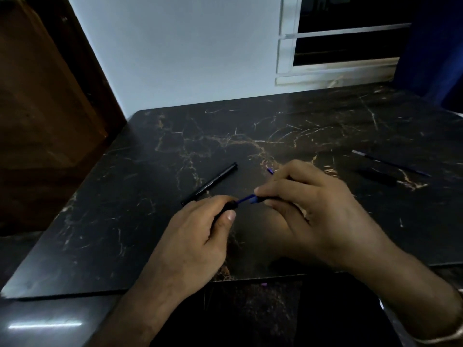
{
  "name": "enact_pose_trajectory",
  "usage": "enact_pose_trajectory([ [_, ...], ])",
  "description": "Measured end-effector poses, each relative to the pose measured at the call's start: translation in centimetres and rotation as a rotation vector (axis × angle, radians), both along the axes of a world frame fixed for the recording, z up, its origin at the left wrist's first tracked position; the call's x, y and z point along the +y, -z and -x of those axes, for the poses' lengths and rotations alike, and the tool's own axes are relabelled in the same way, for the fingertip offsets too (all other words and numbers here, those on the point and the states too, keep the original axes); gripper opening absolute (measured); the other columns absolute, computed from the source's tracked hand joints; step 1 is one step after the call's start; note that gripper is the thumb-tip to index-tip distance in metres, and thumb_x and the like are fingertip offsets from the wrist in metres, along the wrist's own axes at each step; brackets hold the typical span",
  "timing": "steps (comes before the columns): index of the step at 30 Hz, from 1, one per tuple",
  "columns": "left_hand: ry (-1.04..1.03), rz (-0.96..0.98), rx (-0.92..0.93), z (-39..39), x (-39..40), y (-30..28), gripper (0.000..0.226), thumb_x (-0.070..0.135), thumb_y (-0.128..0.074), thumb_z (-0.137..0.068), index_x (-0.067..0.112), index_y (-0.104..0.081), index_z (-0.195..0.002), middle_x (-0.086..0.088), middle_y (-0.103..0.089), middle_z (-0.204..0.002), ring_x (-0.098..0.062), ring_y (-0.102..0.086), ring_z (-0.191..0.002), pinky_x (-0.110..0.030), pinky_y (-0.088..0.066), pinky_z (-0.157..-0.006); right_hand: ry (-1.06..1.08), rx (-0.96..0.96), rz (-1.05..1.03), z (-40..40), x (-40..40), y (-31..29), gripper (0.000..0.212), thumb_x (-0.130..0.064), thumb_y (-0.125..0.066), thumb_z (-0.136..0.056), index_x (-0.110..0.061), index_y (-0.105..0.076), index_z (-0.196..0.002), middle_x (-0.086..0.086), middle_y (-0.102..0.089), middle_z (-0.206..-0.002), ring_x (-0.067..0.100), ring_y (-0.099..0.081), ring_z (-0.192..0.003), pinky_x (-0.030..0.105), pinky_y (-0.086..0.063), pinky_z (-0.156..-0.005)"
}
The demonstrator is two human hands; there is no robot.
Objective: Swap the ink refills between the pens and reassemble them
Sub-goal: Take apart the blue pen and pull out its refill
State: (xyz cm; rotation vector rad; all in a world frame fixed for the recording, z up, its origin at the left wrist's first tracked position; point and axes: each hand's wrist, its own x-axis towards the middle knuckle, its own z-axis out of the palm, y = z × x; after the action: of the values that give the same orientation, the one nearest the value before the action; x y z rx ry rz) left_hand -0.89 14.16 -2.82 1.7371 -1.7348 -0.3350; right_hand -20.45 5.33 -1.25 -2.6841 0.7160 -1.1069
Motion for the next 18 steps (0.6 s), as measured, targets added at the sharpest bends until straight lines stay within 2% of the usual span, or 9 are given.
enact_pose_trajectory([
  [4, -0.005, 0.000, 0.012, -0.2, 0.2, -0.2, 0.028, 0.040, -0.044, -0.095, 0.037, -0.062, -0.117, 0.027, -0.059, -0.089, 0.001, -0.056, -0.085, -0.019, -0.041, -0.069, -0.023, -0.038, -0.033, 0.1, 0.0, 0.1, 0.019, -0.012, -0.073, -0.087, -0.018, -0.076, -0.105, 0.000, -0.064, -0.093, 0.017, -0.063, -0.083, 0.032, -0.051, -0.069],
  [7, -0.014, 0.009, 0.023, -0.4, 0.3, -0.3, 0.029, 0.041, -0.043, -0.095, 0.036, -0.063, -0.115, 0.022, -0.064, -0.094, 0.000, -0.059, -0.094, -0.026, -0.048, -0.079, 0.046, -0.115, -0.049, 1.3, -0.8, -0.8, 0.021, -0.015, -0.072, -0.087, -0.023, -0.076, -0.105, -0.007, -0.062, -0.092, 0.007, -0.063, -0.081, 0.025, -0.050, -0.067],
  [9, -0.013, 0.022, 0.018, -0.4, 0.4, -0.3, 0.028, 0.041, -0.044, -0.095, 0.036, -0.063, -0.116, 0.023, -0.064, -0.095, 0.001, -0.058, -0.096, -0.021, -0.046, -0.079, 0.090, -0.127, -0.058, 2.0, -1.1, -1.2, 0.022, -0.016, -0.072, -0.085, -0.025, -0.077, -0.105, -0.011, -0.061, -0.092, 0.004, -0.062, -0.081, 0.018, -0.048, -0.067],
  [11, 0.011, 0.029, -0.005, 0.1, 0.4, -0.3, 0.028, 0.040, -0.044, -0.097, 0.036, -0.062, -0.118, 0.023, -0.064, -0.097, 0.001, -0.057, -0.098, -0.019, -0.045, -0.080, 0.039, -0.085, -0.069, 1.6, -0.7, -1.0, 0.021, -0.012, -0.075, -0.085, -0.023, -0.077, -0.103, -0.009, -0.063, -0.091, 0.004, -0.062, -0.080, 0.015, -0.046, -0.070],
  [15, 0.064, 0.025, -0.081, 1.2, 0.3, -0.4, 0.026, 0.037, -0.045, -0.096, 0.037, -0.061, -0.117, 0.022, -0.063, -0.092, -0.002, -0.056, -0.092, -0.020, -0.042, -0.074, -0.048, -0.040, -0.127, 0.3, 0.9, 0.2, 0.019, -0.010, -0.074, -0.086, -0.016, -0.077, -0.104, -0.007, -0.063, -0.088, 0.003, -0.060, -0.078, 0.012, -0.045, -0.071],
  [18, 0.063, 0.012, -0.063, 0.8, 0.4, -0.2, 0.025, 0.039, -0.045, -0.096, 0.037, -0.061, -0.116, 0.020, -0.065, -0.096, -0.002, -0.057, -0.092, -0.025, -0.047, -0.078, -0.034, -0.046, -0.174, 0.7, 0.8, 0.3, 0.019, -0.015, -0.074, -0.086, -0.018, -0.077, -0.104, -0.011, -0.064, -0.088, 0.002, -0.062, -0.079, 0.017, -0.049, -0.071],
])
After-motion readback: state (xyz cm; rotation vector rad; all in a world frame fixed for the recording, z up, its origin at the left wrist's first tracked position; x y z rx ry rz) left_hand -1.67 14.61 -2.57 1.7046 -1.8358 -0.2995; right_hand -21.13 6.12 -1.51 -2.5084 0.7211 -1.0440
